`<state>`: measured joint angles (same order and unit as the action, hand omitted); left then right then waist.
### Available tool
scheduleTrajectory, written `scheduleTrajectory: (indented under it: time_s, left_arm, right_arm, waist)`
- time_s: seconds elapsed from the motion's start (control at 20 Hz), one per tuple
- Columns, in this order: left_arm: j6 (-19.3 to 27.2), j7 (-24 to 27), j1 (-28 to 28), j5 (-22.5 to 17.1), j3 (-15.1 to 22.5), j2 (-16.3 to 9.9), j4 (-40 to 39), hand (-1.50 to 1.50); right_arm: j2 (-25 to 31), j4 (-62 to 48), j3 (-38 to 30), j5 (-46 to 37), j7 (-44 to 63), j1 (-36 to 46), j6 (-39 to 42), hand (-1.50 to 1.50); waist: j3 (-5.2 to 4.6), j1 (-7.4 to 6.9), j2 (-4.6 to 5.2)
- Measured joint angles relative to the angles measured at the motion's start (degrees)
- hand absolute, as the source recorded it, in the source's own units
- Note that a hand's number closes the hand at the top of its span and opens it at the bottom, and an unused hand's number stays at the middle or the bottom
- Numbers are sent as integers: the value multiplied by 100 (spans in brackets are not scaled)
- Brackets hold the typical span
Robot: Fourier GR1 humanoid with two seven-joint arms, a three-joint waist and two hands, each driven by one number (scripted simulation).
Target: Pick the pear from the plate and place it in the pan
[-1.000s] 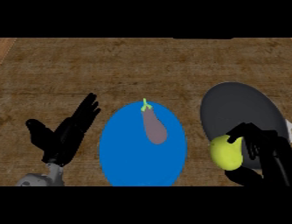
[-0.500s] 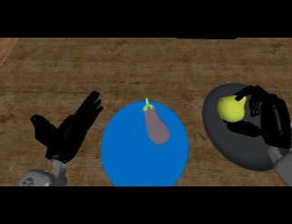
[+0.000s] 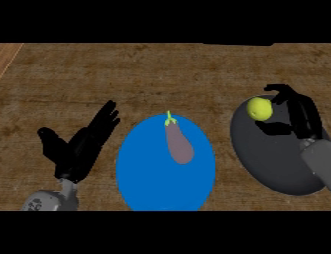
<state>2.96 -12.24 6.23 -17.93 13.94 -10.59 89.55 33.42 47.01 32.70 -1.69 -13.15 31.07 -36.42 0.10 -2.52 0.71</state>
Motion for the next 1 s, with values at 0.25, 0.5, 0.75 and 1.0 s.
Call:
scheduleTrajectory:
  time_s: [0.25,0.5,0.75,1.0]
  left_arm:
    - [8,51,-104,96,56,78,6,0]
    - [-28,-1,-84,30,-76,35,-28,0]
    - [-101,19,-124,12,-145,3,14,0]
    - [-59,-26,-27,78,-182,54,-39,0]
  right_arm:
    - [-420,-1254,-502,322,-909,515,812,-150]
    - [-660,-1433,-1319,1151,-1939,506,1544,-150]
    - [-561,-1981,-1979,1788,-2317,628,2720,-150]
    - [-130,-2625,-2259,1982,-2662,605,4177,-150]
  waist:
    - [-4,7,2]
    - [7,77,-1]
    - [5,87,-7]
    - [6,104,-5]
